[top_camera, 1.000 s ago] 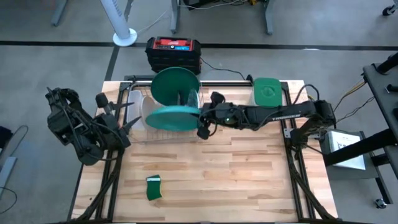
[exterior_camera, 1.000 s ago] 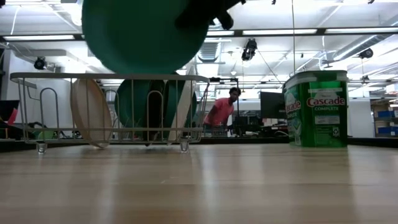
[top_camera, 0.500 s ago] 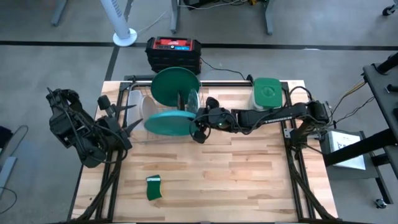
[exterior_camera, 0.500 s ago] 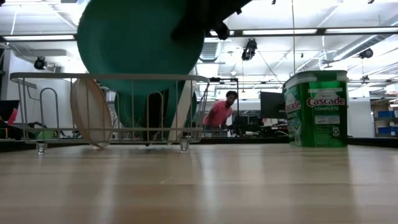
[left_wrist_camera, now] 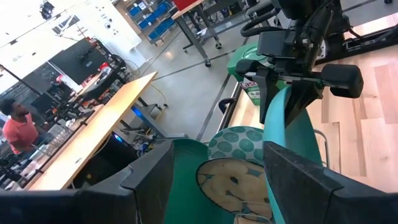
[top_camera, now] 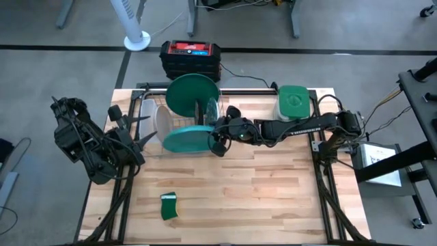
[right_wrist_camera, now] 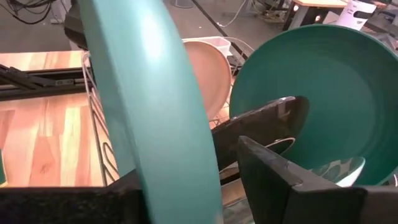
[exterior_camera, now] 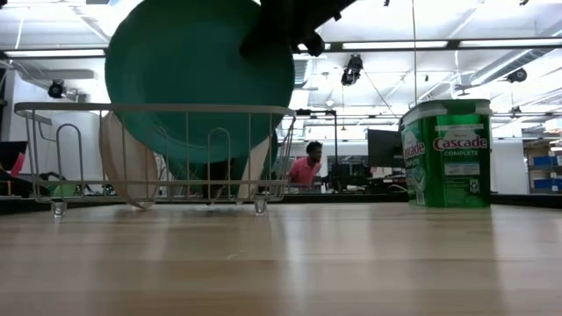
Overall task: Sort dishes
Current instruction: Put the light blue plate on the dish rack
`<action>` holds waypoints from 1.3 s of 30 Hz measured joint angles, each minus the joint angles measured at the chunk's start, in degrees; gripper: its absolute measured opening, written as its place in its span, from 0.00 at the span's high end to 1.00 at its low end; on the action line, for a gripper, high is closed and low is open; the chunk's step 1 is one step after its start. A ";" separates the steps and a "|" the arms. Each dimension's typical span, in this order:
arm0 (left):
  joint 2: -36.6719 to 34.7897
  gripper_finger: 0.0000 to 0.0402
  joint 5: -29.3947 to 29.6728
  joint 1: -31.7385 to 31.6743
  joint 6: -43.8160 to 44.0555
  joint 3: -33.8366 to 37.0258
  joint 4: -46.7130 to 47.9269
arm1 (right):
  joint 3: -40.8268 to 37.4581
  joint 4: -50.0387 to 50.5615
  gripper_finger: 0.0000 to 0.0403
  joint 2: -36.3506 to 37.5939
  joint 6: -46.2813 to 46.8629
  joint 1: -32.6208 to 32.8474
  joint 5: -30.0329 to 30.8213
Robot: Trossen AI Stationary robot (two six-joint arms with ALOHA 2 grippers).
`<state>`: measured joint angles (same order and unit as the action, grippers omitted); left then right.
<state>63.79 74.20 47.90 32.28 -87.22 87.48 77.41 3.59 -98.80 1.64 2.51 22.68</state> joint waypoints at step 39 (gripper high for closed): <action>0.00 0.42 -1.44 0.01 0.72 0.02 0.01 | 0.07 5.22 0.16 4.26 1.02 -0.01 -0.53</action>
<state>63.79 72.76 47.91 32.99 -87.20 87.50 77.47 8.80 -94.55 2.66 2.50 22.15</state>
